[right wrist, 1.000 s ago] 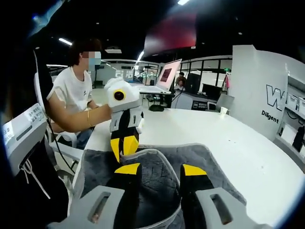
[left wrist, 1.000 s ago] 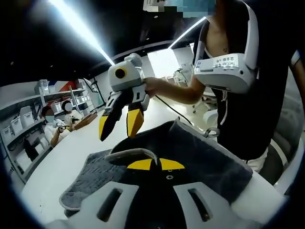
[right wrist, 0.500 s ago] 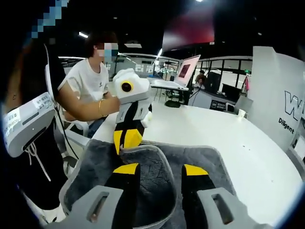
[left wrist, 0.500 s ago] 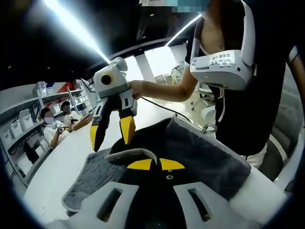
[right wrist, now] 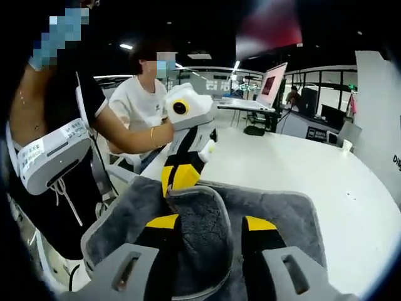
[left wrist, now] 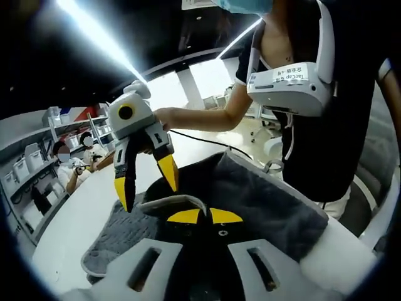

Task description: Open the folded towel by lifting each exposed corner and separating the folded layers until the towel lies flat within the target outline without major curled edges

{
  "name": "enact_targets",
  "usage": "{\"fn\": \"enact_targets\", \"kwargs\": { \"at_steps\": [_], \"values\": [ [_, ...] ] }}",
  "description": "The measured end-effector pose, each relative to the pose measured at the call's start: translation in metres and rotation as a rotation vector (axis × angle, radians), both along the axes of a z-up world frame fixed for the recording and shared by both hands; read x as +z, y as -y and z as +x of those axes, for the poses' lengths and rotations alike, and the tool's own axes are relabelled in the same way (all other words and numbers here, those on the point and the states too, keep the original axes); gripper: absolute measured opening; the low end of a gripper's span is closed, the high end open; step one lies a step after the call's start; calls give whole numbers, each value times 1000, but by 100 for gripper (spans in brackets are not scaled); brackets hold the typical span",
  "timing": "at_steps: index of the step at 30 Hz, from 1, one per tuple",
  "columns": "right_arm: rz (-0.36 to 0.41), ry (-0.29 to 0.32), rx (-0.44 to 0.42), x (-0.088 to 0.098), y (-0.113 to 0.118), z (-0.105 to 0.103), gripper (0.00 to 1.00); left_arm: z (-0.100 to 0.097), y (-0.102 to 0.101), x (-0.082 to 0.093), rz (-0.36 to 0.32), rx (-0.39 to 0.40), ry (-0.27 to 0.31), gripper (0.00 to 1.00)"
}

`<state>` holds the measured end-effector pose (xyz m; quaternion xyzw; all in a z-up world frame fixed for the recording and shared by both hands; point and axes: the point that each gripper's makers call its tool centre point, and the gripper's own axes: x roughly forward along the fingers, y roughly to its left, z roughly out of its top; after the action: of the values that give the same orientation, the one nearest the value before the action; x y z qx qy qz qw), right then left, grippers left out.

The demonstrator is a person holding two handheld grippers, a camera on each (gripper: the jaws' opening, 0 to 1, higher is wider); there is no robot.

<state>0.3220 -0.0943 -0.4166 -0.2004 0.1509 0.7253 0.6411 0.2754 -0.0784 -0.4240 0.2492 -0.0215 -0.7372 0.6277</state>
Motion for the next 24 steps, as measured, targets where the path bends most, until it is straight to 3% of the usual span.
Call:
{"fn": "enact_targets", "kwargs": {
  "at_steps": [1,2,7,11,14,19,21,24],
  "values": [
    [14,-28,12,0,-1,-1,31,0,0,0,0,1,0,3],
    [23,-94,-14,0,-2,1,31,0,-1,-1,3,2,1,3],
    [15,-95,25,-5,-6,5,31,1,-5,-2,17,6,11,3],
    [24,-177,86,-7,-14,-1,30,-1,-6,-3,24,9,15,3],
    [16,-202,115,-9,-16,-4,29,0,-8,-6,35,17,13,3],
    [12,-258,125,-12,-21,-6,15,-2,-9,-8,33,18,9,3],
    [9,-283,132,-12,-22,-10,13,-2,-9,-8,32,20,8,3],
    [11,-274,141,-13,-23,-12,11,-2,-10,-7,28,24,3,3]
  ]
}}
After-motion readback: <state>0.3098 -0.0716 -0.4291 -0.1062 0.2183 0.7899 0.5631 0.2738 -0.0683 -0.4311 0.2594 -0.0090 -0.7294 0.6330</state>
